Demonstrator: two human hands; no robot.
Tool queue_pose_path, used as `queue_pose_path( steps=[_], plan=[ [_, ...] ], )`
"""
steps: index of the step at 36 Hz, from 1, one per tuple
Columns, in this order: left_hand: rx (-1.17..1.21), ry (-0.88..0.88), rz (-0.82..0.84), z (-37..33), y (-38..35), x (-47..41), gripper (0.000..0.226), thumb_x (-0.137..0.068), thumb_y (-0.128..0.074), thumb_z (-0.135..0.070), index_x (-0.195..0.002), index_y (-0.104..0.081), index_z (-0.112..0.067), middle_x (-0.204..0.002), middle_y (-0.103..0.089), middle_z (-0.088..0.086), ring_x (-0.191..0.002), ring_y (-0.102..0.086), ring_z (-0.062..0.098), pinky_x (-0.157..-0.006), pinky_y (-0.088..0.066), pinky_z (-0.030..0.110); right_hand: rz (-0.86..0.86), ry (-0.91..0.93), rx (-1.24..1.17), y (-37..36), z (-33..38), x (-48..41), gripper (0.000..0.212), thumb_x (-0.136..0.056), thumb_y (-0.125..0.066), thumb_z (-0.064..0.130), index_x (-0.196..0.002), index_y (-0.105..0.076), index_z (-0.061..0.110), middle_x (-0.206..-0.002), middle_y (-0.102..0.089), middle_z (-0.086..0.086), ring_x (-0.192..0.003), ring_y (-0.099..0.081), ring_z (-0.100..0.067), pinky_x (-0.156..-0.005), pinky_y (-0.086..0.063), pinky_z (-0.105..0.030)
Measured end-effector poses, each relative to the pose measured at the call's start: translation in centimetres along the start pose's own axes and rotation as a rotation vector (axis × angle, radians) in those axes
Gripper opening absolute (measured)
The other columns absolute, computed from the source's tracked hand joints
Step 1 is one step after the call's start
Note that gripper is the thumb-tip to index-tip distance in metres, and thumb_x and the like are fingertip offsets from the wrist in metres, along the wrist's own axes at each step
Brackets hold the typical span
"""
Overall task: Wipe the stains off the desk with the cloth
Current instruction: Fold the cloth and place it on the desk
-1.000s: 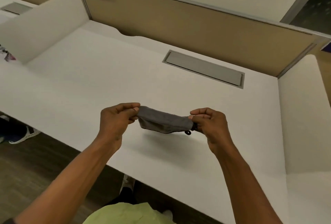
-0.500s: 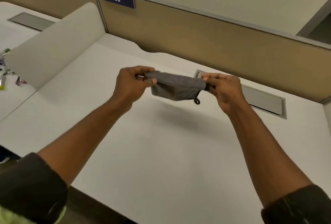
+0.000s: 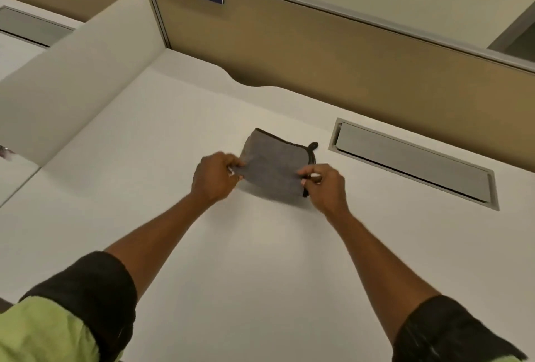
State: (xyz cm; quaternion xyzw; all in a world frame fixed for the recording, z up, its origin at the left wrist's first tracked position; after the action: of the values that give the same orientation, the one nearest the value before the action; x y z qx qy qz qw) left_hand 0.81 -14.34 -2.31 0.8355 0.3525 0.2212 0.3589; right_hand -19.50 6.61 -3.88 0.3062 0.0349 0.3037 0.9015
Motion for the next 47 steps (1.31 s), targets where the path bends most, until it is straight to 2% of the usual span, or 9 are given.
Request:
queue_pose_path(
  steps=[3, 7, 12, 17, 21, 27, 35, 41, 47],
  plan=[
    [-0.216, 0.05, 0.204, 1.1, -2.0, 2.3, 0.027, -0.09, -0.076, -0.021, -0.113, -0.083, -0.033, -0.117, -0.074, -0.004, -0.108, -0.073, 0.027, -0.088, -0.055, 0.033, -0.011, -0.024, 0.245, -1.4, -0.8, 2.6, 0.032, -0.086, -0.065, -0.001, -0.086, -0.076, 0.029, -0.103, -0.071, 0.01, -0.096, -0.067, -0.013, -0.084, -0.057, -0.033],
    [-0.397, -0.056, 0.114, 0.0, -0.9, 2.2, 0.017, -0.091, -0.074, -0.025, -0.106, -0.08, -0.019, -0.125, -0.062, 0.005, -0.114, -0.063, 0.032, -0.086, -0.052, 0.039, -0.085, -0.001, 0.4, -1.2, -0.2, 3.7, 0.016, -0.091, -0.066, 0.011, -0.101, -0.074, 0.02, -0.115, -0.069, 0.0, -0.109, -0.062, -0.023, -0.08, -0.053, -0.035],
    [-0.429, -0.317, 0.197, -2.7, -2.9, 0.9, 0.066, -0.103, -0.066, -0.048, -0.153, -0.052, -0.006, -0.166, -0.043, 0.016, -0.149, -0.045, 0.038, -0.118, -0.041, 0.049, 0.002, 0.282, 0.506, -3.6, 2.3, 3.3, 0.041, -0.099, -0.063, 0.025, -0.139, -0.06, 0.017, -0.154, -0.05, -0.008, -0.141, -0.044, -0.029, -0.104, -0.049, -0.045],
    [-0.619, -0.474, 0.374, -2.9, -8.0, -0.4, 0.088, -0.11, -0.018, -0.065, -0.17, -0.021, -0.001, -0.182, -0.006, 0.02, -0.171, -0.004, 0.034, -0.138, -0.008, 0.045, 0.179, 0.312, 0.668, -6.8, 1.7, 2.0, 0.064, -0.105, -0.052, 0.039, -0.163, -0.03, 0.023, -0.174, -0.016, -0.013, -0.161, -0.014, -0.033, -0.125, -0.025, -0.05],
    [-0.713, -0.444, 0.478, -0.9, -10.3, -2.6, 0.136, -0.073, 0.035, -0.088, -0.171, 0.006, 0.002, -0.18, 0.016, 0.023, -0.169, 0.015, 0.034, -0.138, 0.007, 0.045, 0.284, 0.221, 0.781, -8.3, -1.1, 1.2, 0.078, -0.105, -0.037, 0.06, -0.167, -0.01, 0.021, -0.175, 0.006, -0.015, -0.163, 0.005, -0.033, -0.131, -0.013, -0.05],
    [-0.744, -0.482, 0.51, -0.9, -10.2, -5.7, 0.129, -0.08, 0.01, -0.093, -0.169, 0.018, 0.001, -0.177, 0.028, 0.02, -0.167, 0.026, 0.031, -0.136, 0.014, 0.042, 0.275, 0.176, 0.754, -8.8, -2.3, 0.0, 0.088, -0.103, -0.028, 0.07, -0.167, 0.001, 0.019, -0.175, 0.015, -0.013, -0.162, 0.016, -0.029, -0.131, -0.004, -0.043],
    [-0.782, -0.467, 0.538, -1.4, -10.6, -8.4, 0.149, -0.059, 0.03, -0.101, -0.168, 0.02, 0.001, -0.177, 0.028, 0.021, -0.167, 0.024, 0.032, -0.135, 0.012, 0.042, 0.273, 0.175, 0.749, -8.8, -2.0, -2.6, 0.089, -0.102, -0.029, 0.071, -0.167, 0.0, 0.017, -0.174, 0.016, -0.015, -0.161, 0.017, -0.031, -0.132, 0.0, -0.045],
    [-0.83, -0.465, 0.507, -1.8, -10.7, -8.6, 0.132, -0.075, 0.008, -0.092, -0.168, 0.019, 0.002, -0.178, 0.026, 0.022, -0.168, 0.023, 0.033, -0.137, 0.01, 0.044, 0.323, 0.168, 0.766, -8.8, -2.0, -3.0, 0.092, -0.101, -0.031, 0.072, -0.167, 0.0, 0.016, -0.174, 0.014, -0.016, -0.161, 0.015, -0.032, -0.132, -0.003, -0.05],
    [-0.905, -0.448, 0.515, -2.7, -10.5, -7.9, 0.11, -0.104, -0.025, -0.078, -0.169, 0.015, 0.002, -0.178, 0.023, 0.024, -0.168, 0.02, 0.035, -0.137, 0.008, 0.046, 0.261, 0.126, 0.66, -6.0, -0.3, -2.3, 0.077, -0.104, -0.04, 0.062, -0.16, -0.029, 0.01, -0.169, -0.028, -0.019, -0.157, -0.023, -0.037, -0.129, -0.022, -0.047]
  ],
)
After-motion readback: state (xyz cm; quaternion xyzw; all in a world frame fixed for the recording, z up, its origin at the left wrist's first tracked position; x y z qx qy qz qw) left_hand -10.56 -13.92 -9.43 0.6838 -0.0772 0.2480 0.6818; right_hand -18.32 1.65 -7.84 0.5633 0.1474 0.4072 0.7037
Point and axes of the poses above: each hand's wrist, its own x-axis away from the middle knuckle, its own y-axis out of the back of the hand, z = x × y, the point moved 9 cm from there along -x, towards the middle knuckle
